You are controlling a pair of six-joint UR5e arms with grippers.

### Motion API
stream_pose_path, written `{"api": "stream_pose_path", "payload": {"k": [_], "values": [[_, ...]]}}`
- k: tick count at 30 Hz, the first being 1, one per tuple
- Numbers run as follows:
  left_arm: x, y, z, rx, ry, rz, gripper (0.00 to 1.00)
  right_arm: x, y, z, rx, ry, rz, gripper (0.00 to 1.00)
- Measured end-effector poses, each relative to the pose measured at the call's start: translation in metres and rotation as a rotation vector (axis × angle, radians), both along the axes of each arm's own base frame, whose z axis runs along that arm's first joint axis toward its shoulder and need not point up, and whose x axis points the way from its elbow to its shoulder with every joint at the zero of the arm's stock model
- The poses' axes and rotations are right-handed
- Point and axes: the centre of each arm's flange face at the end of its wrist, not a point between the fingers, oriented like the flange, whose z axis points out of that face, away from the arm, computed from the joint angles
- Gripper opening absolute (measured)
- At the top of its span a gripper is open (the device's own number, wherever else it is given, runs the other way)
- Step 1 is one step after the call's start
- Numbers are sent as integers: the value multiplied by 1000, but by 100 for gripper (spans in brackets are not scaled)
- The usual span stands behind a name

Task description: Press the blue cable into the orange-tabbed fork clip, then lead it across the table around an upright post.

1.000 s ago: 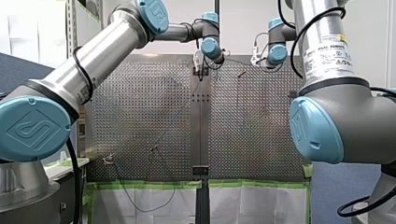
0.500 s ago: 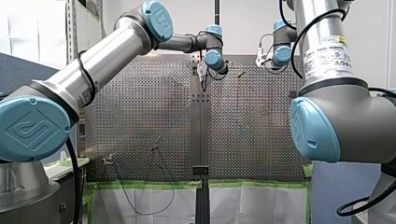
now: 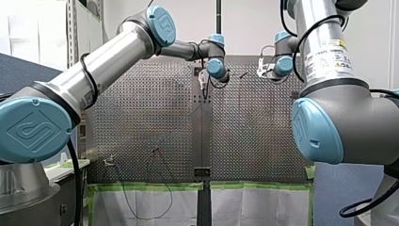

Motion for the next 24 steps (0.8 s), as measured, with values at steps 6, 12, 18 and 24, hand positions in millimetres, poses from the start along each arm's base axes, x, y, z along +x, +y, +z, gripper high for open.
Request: {"api": "stream_pose_path", "payload": {"k": [6,12,18,24], "values": [[1,-3,-9,-7,-9,-3,3,0,-2,-12,19,1,10,0],[-1,-4,-11,-13,-15,7,47,-1,-1,-27,46,6,12,0],[-2,-5,-11,-14,-18,22,71,1,2,-40,69,10,22,0],[-3,-4,-15,-7,-11,27,100,2,4,-57,96,15,27,0]]}}
